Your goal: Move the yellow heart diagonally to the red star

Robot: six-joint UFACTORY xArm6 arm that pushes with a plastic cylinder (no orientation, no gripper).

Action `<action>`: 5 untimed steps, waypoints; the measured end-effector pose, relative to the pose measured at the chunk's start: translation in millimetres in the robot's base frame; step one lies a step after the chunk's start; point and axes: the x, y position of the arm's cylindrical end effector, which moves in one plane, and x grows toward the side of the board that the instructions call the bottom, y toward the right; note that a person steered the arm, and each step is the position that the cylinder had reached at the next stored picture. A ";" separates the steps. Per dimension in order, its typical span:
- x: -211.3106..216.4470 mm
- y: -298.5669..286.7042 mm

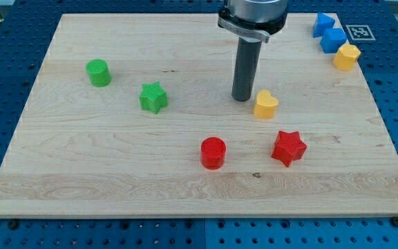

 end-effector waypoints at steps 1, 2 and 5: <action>13.1 1.2; 13.1 26.8; 29.0 60.0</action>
